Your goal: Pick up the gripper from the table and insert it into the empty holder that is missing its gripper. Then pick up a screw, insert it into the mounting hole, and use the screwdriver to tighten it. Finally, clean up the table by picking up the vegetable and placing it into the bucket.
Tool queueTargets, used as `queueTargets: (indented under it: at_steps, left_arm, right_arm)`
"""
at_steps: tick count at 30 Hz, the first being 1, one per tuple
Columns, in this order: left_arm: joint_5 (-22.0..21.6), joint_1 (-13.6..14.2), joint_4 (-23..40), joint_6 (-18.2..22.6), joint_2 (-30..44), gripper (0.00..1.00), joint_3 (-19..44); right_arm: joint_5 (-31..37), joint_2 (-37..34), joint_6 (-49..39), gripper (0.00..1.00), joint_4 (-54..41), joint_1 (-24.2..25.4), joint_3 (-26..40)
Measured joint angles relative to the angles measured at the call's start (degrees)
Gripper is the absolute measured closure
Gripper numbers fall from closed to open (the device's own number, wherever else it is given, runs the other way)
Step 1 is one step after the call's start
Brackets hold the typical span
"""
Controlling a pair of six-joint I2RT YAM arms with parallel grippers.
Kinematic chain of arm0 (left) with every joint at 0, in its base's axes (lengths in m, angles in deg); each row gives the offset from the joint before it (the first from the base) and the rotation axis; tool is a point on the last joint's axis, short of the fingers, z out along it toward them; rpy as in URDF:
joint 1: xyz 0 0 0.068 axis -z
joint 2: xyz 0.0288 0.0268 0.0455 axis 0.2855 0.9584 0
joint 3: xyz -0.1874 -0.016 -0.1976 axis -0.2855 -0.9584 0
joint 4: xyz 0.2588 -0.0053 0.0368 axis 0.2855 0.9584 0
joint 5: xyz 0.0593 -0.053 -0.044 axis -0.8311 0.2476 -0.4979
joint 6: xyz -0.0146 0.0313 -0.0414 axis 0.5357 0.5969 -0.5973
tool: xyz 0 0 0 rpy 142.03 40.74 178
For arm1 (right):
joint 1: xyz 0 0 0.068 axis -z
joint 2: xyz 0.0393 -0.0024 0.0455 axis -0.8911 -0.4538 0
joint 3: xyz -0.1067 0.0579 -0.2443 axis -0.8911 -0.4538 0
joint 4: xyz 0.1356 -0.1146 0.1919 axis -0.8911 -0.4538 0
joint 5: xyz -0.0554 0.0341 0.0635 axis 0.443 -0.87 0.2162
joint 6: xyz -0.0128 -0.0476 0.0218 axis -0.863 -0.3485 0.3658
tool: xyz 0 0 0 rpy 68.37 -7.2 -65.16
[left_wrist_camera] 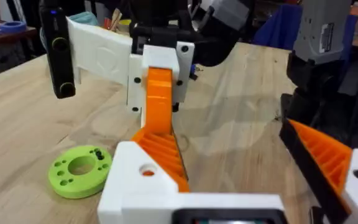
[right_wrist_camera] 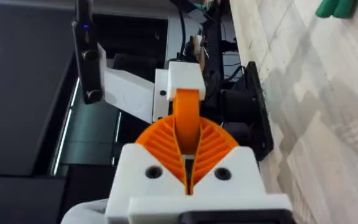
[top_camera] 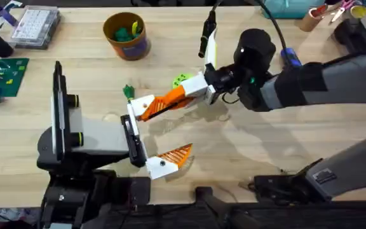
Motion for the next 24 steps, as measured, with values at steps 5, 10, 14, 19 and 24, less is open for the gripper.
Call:
queueTargets:
  at_steps: [5,10,14,19,24]
  left_arm:
    - [0.0,0.0,0.0,0.0,0.0,0.014,0.0]
    - [-0.2,0.0,0.0,-0.1,0.0,0.014,0.0]
    - [-0.7,-0.1,0.0,-0.1,0.0,0.014,0.0]
    - [-2.1,-0.2,0.0,-0.2,0.0,0.014,0.0]
    - [-2.9,-0.4,0.0,-0.8,0.0,0.014,0.0]
  right_arm:
    - [0.2,0.0,0.0,0.986,0.0,0.0,0.0]
    - [1.4,0.0,0.3,0.987,0.0,-0.1,0.0]
    - [2.4,0.0,0.3,0.988,0.0,-0.4,0.0]
    - [4.7,0.0,0.6,0.99,0.0,-1.0,0.0]
    - [7.2,0.0,1.5,0.99,1.9,-1.5,-1.3]
